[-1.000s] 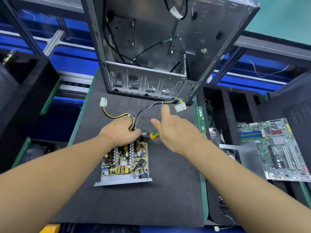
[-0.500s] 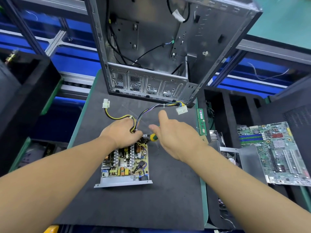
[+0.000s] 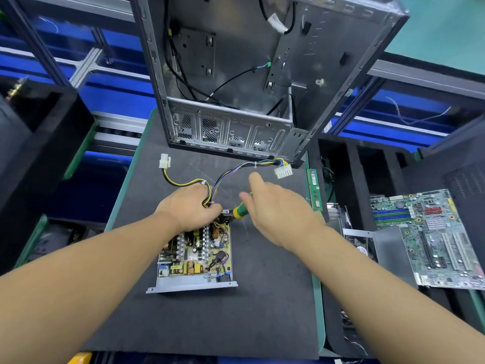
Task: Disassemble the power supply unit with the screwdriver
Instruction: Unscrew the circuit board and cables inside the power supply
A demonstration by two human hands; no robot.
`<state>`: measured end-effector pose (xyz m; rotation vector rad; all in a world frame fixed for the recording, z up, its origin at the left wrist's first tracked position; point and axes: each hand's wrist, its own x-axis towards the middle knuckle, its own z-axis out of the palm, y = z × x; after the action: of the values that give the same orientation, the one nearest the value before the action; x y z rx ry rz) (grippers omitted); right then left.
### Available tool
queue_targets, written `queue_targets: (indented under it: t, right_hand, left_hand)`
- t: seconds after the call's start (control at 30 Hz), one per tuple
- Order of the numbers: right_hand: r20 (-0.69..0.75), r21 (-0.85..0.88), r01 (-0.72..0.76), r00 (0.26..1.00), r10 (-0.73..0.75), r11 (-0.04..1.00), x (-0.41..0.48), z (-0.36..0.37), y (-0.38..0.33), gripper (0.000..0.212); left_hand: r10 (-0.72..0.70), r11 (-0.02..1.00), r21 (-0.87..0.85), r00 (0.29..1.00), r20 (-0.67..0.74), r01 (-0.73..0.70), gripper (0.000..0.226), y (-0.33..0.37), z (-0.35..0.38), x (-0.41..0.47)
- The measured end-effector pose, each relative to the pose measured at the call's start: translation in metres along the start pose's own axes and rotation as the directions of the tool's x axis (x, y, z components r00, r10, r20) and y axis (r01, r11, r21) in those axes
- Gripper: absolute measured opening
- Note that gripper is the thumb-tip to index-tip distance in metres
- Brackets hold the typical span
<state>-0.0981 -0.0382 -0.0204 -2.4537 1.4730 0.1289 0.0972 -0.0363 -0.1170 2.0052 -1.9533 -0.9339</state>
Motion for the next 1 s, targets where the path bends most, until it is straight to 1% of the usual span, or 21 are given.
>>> queue_targets:
  t: [0.07,0.13,0.2,0.23,0.3,0.33,0.37,0.4,0.43,0.5,0.57,0.6,0.63,0.67,0.73,0.77,0.8,0.83,0.9,0.97,1.0]
  right_hand:
    - [0.118,0.247,-0.018,0.993,-0.011,0.969,0.0,-0.003,0.005,0.012]
    - [0.235,0.39,-0.1,0.972,0.006,0.916,-0.001,-0.006,0.01,0.022]
    - [0.247,0.383,-0.154,0.967,0.059,0.911,-0.002,-0.005,0.011,0.023]
    - [0.227,0.344,-0.174,0.969,0.098,0.923,-0.003,-0.004,0.009,0.022]
    - [0.143,0.204,-0.188,0.977,0.161,0.961,-0.003,-0.003,0.005,0.033]
    - [0.09,0.101,-0.171,0.983,0.162,0.98,-0.003,-0.001,0.004,0.039]
    - [0.028,0.018,-0.138,0.99,0.138,0.99,-0.004,0.001,0.003,0.04]
    - [-0.016,-0.002,-0.106,0.994,0.106,0.994,-0.004,0.003,0.002,0.037]
    - [-0.023,0.047,-0.079,0.997,0.08,0.996,-0.004,0.004,0.001,0.03]
    - [0.045,0.245,-0.049,0.998,0.04,0.968,-0.002,0.003,0.002,0.017]
    - [0.15,0.352,-0.104,0.987,0.053,0.93,0.0,0.0,0.004,0.027]
    - [0.175,0.359,-0.136,0.982,0.077,0.923,0.0,-0.001,0.005,0.031]
    - [0.166,0.334,-0.157,0.98,0.106,0.929,0.0,-0.001,0.005,0.031]
    - [0.135,0.28,-0.169,0.982,0.136,0.945,-0.001,0.0,0.004,0.032]
    - [0.057,0.132,-0.189,0.982,0.183,0.973,-0.002,0.0,0.002,0.041]
    - [0.027,0.08,-0.188,0.982,0.186,0.979,-0.002,0.0,0.001,0.042]
    - [0.0,0.061,-0.169,0.986,0.17,0.984,-0.002,0.0,0.001,0.037]
    - [-0.007,0.082,-0.143,0.99,0.144,0.986,-0.001,0.0,0.0,0.03]
    - [0.064,0.212,-0.109,0.993,0.097,0.971,0.0,-0.003,-0.002,0.019]
    - [0.167,0.314,-0.125,0.983,0.076,0.941,0.0,-0.004,-0.004,0.027]
    - [0.183,0.324,-0.142,0.979,0.085,0.935,0.0,-0.003,-0.005,0.03]
  left_hand:
    - [-0.002,1.0,0.0,1.0,0.002,0.002,0.023,0.0,0.0,0.0]
    - [-0.002,1.0,-0.002,1.0,0.003,0.002,0.023,0.0,-0.001,0.0]
    - [-0.005,1.0,-0.005,1.0,0.003,0.005,0.025,0.0,-0.001,0.001]
    - [-0.003,1.0,-0.003,1.0,0.002,0.003,0.025,0.001,-0.002,0.001]
    - [0.01,1.0,0.005,1.0,0.0,-0.01,0.025,0.001,-0.001,0.0]
    - [0.013,1.0,0.007,1.0,-0.002,-0.013,0.025,0.001,-0.001,0.0]
    - [0.013,1.0,0.009,1.0,-0.006,-0.013,0.024,0.001,-0.001,0.0]
    - [0.01,1.0,0.011,1.0,-0.008,-0.01,0.024,0.001,-0.001,0.001]
    - [0.007,1.0,0.01,1.0,-0.007,-0.007,0.024,0.001,-0.001,0.001]
    - [0.002,1.0,0.011,1.0,-0.003,-0.002,0.025,0.002,-0.001,0.001]
    - [-0.003,1.0,0.017,1.0,0.0,0.003,0.027,0.002,-0.002,0.001]
    - [-0.005,1.0,0.018,1.0,-0.001,0.005,0.028,0.002,-0.002,0.0]
    - [-0.005,1.0,0.018,1.0,-0.001,0.005,0.028,0.002,-0.001,0.0]
    - [-0.003,1.0,0.018,1.0,-0.001,0.003,0.028,0.002,-0.001,0.0]
    - [0.007,1.0,0.024,1.0,0.007,-0.007,0.027,0.002,-0.002,0.0]
    - [0.009,1.0,0.027,1.0,0.01,-0.009,0.026,0.002,-0.002,0.0]
    - [0.008,1.0,0.029,1.0,0.009,-0.008,0.025,0.002,-0.001,0.0]
    - [0.004,0.999,0.033,1.0,0.008,-0.004,0.025,0.002,-0.001,0.0]
    - [-0.011,0.999,0.038,1.0,0.001,0.011,0.026,0.001,0.0,0.0]
    - [-0.023,0.999,0.04,1.0,-0.007,0.023,0.027,0.001,0.0,0.0]
    - [-0.021,0.999,0.043,1.0,-0.007,0.021,0.028,0.0,0.0,0.0]
